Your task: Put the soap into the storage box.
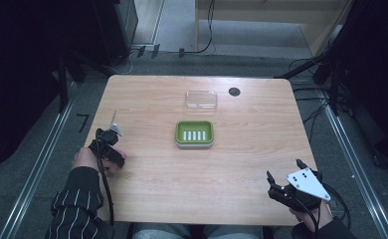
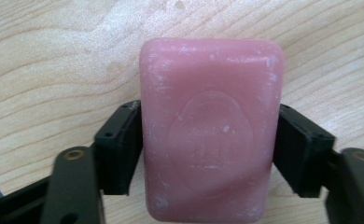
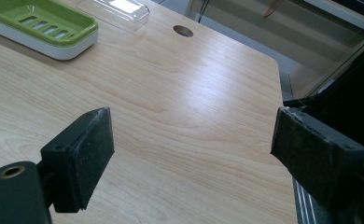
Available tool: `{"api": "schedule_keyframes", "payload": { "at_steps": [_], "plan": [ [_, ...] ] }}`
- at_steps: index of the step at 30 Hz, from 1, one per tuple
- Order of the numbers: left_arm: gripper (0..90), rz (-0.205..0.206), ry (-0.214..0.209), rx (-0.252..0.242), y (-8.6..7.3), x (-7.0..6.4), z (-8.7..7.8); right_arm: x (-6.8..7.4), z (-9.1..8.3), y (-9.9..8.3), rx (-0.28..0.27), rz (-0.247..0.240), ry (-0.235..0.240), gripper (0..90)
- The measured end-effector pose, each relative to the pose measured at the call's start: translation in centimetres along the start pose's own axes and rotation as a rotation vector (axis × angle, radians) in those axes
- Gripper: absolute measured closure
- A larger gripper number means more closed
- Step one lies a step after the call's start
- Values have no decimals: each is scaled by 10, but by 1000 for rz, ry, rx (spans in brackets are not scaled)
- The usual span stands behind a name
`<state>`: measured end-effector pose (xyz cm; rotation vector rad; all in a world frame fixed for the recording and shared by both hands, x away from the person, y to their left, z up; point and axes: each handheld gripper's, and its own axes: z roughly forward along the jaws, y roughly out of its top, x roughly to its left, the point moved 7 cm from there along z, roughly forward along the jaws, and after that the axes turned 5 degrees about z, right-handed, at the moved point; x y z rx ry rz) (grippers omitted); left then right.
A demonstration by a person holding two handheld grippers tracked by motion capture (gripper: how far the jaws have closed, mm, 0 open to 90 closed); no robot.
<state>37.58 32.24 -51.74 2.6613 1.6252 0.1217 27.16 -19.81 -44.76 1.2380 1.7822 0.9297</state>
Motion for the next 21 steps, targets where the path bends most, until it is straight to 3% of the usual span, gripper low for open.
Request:
{"api": "schedule_keyframes", "payload": {
  "at_steps": [1,21],
  "plan": [
    [375,3,-2,-3,0,-1,-1,0,0,0,-1,0,1,139],
    [382,41,10,-14,-1,-2,-3,0,0,0,-1,1,1,139]
  ]
}}
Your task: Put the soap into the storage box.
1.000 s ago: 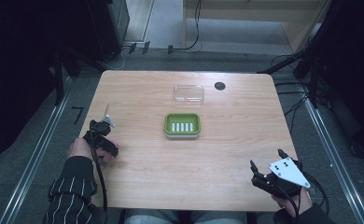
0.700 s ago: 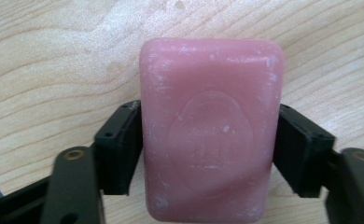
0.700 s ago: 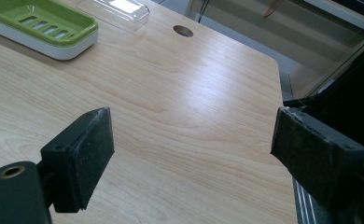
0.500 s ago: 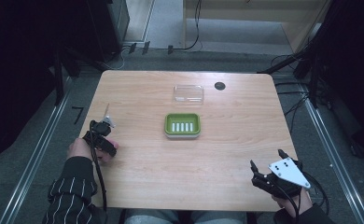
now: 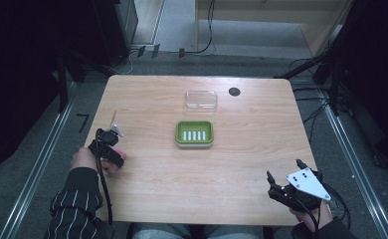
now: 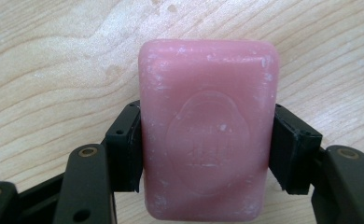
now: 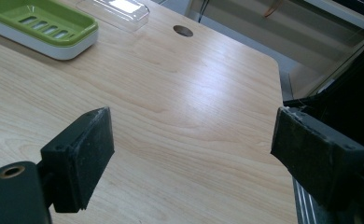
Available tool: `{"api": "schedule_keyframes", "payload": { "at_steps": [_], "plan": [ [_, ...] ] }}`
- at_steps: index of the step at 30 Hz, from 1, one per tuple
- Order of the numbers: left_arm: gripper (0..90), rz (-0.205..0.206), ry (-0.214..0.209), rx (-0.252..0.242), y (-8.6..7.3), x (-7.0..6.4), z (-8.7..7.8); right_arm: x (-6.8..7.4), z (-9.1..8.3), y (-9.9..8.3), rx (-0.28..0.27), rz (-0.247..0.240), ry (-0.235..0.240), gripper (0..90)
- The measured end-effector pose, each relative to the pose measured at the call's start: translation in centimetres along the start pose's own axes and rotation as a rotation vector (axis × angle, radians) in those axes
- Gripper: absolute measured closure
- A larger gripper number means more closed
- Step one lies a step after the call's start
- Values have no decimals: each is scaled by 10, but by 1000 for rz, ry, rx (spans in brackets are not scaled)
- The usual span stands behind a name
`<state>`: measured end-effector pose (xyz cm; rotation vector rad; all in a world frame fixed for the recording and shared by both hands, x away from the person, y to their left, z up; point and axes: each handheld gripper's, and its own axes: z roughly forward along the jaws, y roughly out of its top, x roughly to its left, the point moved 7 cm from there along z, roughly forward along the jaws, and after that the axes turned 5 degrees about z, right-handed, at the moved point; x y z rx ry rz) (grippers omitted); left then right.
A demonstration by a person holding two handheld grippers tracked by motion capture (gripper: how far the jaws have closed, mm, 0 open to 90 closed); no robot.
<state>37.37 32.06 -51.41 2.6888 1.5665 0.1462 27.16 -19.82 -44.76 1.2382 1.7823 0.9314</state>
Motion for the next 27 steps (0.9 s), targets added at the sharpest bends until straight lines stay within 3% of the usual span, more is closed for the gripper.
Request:
{"api": "schedule_keyframes", "payload": {
  "at_steps": [14,17,27],
  "plan": [
    [383,46,-1,-20,5,-8,-7,-1,-1,0,-4,3,-3,139],
    [382,53,-26,-35,7,-11,-11,0,0,0,0,0,-1,139],
    [383,123,-15,-36,19,-28,-14,-2,-1,-1,1,4,-7,139]
  ]
}}
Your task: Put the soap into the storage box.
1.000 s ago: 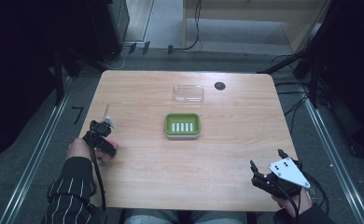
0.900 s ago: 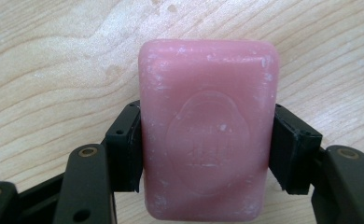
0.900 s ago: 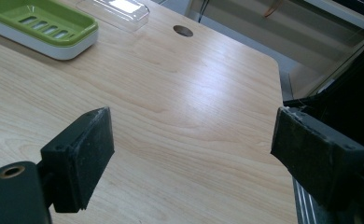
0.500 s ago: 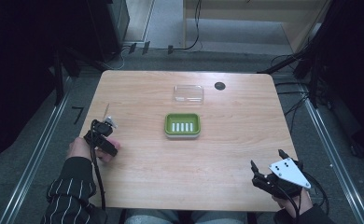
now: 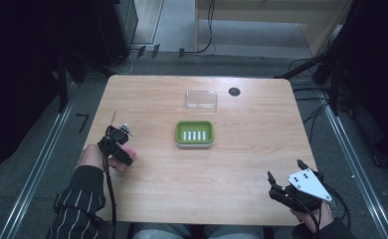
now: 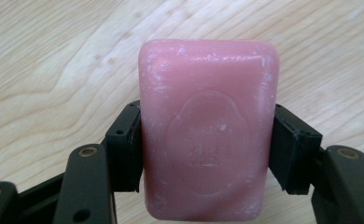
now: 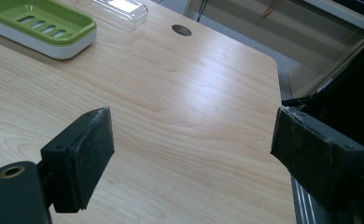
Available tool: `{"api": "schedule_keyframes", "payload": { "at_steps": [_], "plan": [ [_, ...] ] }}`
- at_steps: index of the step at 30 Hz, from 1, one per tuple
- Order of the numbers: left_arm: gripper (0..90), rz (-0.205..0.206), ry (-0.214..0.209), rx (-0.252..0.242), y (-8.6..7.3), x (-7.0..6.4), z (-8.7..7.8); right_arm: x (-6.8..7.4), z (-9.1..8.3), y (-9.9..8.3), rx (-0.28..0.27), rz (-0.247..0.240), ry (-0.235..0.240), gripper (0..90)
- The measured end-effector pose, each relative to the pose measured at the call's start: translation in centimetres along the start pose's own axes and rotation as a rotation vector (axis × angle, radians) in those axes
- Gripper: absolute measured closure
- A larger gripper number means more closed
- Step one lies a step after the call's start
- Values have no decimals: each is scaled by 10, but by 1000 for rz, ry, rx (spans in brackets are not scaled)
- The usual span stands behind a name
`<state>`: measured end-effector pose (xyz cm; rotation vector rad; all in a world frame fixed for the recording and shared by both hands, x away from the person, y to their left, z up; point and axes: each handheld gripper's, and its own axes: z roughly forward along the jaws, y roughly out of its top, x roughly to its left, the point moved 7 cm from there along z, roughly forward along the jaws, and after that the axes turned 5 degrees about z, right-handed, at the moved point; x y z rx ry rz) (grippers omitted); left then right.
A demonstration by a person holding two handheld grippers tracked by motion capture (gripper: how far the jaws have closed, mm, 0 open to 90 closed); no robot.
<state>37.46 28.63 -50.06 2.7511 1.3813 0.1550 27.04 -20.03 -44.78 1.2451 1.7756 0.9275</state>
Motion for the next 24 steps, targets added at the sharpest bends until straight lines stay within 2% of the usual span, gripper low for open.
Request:
{"api": "schedule_keyframes", "payload": {
  "at_steps": [2,7,12,24],
  "plan": [
    [383,31,-9,7,4,-6,0,0,0,0,-1,-2,1,139],
    [383,56,-24,5,11,-12,-2,0,0,0,0,-6,3,139],
    [383,95,-19,13,19,-17,-4,1,0,0,0,-9,3,139],
    [383,151,-26,23,30,-22,-7,0,0,0,1,-7,5,139]
  ]
}}
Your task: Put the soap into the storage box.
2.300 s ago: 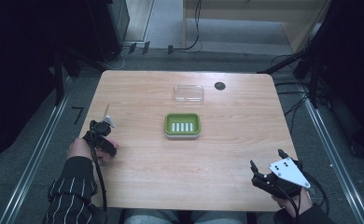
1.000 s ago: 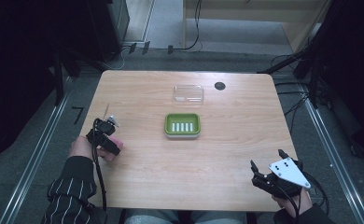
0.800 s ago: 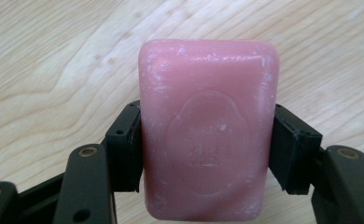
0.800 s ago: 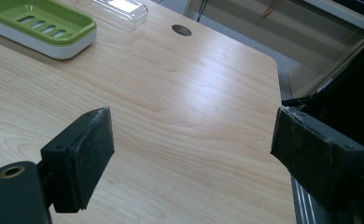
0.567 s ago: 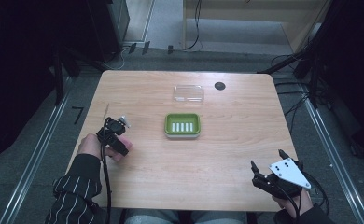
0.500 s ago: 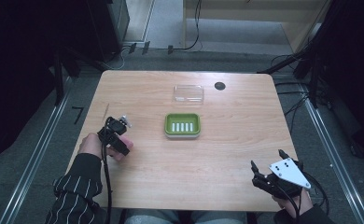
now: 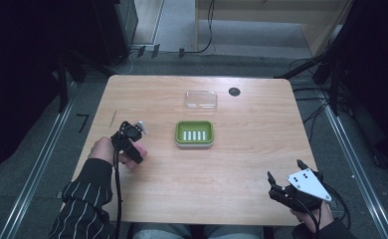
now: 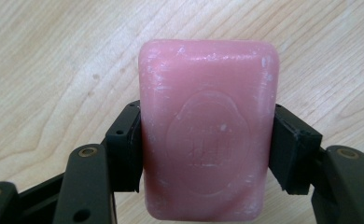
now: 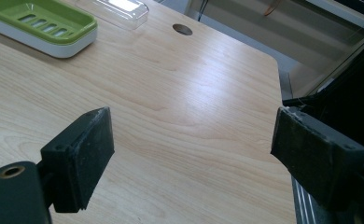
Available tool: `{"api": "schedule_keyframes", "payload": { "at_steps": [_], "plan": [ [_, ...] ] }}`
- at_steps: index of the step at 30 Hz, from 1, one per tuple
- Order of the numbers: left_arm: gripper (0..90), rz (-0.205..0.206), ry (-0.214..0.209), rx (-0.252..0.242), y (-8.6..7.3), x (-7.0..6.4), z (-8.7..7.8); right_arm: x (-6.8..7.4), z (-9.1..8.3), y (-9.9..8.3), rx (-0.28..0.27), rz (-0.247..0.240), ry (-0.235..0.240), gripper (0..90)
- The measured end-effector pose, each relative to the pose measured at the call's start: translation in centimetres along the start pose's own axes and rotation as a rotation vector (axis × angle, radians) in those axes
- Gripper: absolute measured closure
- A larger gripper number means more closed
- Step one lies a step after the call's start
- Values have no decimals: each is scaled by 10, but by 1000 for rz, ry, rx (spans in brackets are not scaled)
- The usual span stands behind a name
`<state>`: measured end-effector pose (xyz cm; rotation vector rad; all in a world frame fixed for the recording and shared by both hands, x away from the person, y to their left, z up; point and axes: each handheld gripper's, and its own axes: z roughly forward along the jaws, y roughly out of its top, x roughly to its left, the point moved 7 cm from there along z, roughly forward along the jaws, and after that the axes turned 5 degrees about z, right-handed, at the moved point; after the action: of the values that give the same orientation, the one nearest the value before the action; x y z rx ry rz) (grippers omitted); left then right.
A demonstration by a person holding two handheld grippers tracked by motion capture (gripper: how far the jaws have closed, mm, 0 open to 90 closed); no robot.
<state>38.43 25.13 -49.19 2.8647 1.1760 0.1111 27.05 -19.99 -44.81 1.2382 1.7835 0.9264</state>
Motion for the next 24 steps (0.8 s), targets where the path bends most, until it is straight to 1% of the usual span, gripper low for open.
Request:
{"api": "schedule_keyframes", "payload": {
  "at_steps": [8,9,11,13,17,18,19,20,23,24],
  "plan": [
    [383,32,13,-9,10,-2,-7,0,0,0,2,-1,0,139],
    [383,37,7,-10,11,-2,-8,0,0,0,2,-2,1,139],
    [383,46,13,-17,14,-3,-9,0,0,0,2,-3,0,139],
    [383,46,13,-16,16,-3,-10,0,0,0,3,-1,-1,139],
    [383,69,7,-8,20,-3,-12,-1,-1,-1,3,1,-2,139],
    [383,72,6,-12,21,-4,-13,-1,-1,-1,3,0,-3,139],
    [383,65,4,-18,22,-4,-13,-1,-1,-1,3,0,-3,139],
    [383,79,6,-12,23,-3,-14,-1,-1,-1,4,-1,-2,139],
    [383,81,3,-19,27,-5,-15,-2,-2,-2,3,6,-7,139],
    [383,91,4,-13,28,-4,-16,-2,-3,-2,1,7,-8,139]
  ]
}}
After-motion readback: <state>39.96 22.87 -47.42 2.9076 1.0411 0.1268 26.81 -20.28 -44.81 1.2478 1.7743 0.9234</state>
